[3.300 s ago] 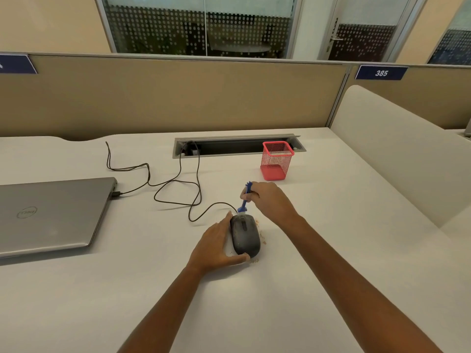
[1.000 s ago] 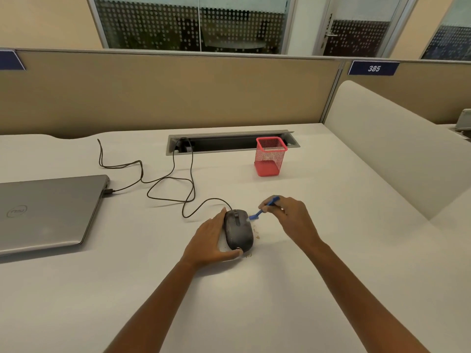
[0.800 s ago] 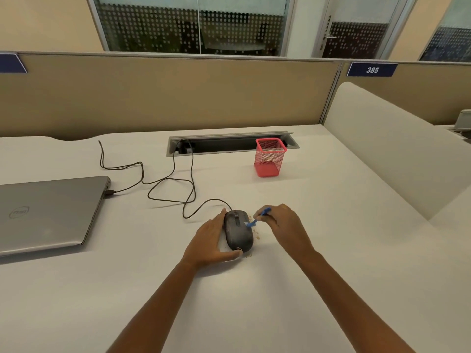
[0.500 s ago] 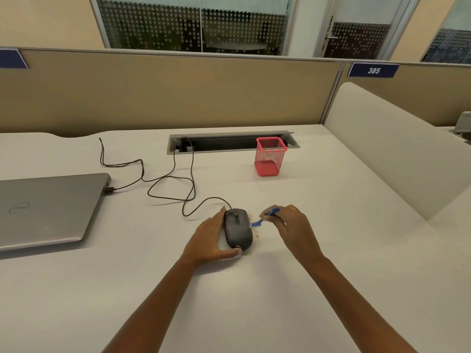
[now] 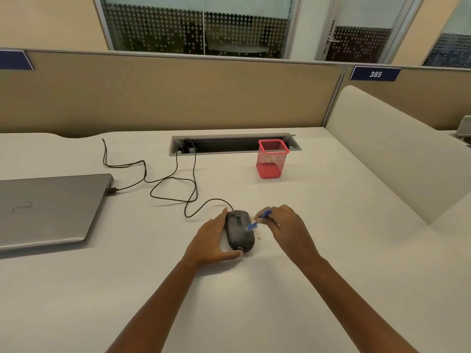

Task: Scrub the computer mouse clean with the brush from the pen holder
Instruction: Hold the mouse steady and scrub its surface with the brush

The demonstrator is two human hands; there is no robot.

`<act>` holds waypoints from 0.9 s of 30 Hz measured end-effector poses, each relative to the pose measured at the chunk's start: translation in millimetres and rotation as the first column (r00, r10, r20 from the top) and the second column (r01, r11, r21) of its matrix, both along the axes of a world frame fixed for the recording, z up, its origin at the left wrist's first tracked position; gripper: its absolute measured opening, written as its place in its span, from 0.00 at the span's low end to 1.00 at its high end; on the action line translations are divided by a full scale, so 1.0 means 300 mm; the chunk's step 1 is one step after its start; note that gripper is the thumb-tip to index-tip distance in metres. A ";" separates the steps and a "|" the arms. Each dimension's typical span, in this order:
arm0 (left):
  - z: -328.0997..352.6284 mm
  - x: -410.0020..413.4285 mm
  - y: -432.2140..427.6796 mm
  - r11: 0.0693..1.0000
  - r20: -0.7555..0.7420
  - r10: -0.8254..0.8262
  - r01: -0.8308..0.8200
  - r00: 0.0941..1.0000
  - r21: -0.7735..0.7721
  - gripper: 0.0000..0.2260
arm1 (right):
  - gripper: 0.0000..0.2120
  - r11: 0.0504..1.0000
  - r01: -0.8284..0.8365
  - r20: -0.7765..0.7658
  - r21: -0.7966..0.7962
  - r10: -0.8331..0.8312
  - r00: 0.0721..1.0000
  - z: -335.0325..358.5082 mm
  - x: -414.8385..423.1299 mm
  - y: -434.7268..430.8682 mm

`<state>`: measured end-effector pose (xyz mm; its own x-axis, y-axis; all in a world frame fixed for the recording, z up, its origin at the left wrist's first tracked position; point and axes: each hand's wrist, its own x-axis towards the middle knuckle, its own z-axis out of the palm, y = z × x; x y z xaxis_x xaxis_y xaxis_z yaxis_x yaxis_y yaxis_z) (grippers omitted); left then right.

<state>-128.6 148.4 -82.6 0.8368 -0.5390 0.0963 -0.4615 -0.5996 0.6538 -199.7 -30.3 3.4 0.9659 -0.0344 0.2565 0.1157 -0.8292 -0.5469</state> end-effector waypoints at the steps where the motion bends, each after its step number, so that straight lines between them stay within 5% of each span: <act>1: 0.001 0.001 0.000 1.000 -0.002 -0.001 0.001 1.000 0.005 0.51 | 0.09 1.000 0.012 0.019 0.024 -0.012 1.000 0.014 0.019 0.008; 10: -0.001 0.000 0.002 1.000 -0.014 -0.002 0.002 1.000 -0.002 0.51 | 0.13 0.998 -0.018 -0.287 -0.053 0.002 0.958 0.036 0.050 0.066; 17: -0.001 0.005 -0.001 1.000 -0.034 -0.013 0.013 0.999 -0.003 0.51 | 0.13 0.997 0.008 -0.226 -0.083 -0.026 0.974 0.110 0.201 0.092; 27: -0.004 0.007 0.001 1.000 -0.110 -0.008 0.008 0.994 -0.006 0.54 | 0.13 0.912 -0.169 -0.412 -0.373 0.001 0.911 0.044 0.337 0.156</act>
<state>-126.5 148.5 -83.7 0.8380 -0.5457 0.0068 -0.3917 -0.5927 0.7038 -98.5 16.4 16.5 0.9823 0.0744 -0.1717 0.0404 -0.9803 -0.1935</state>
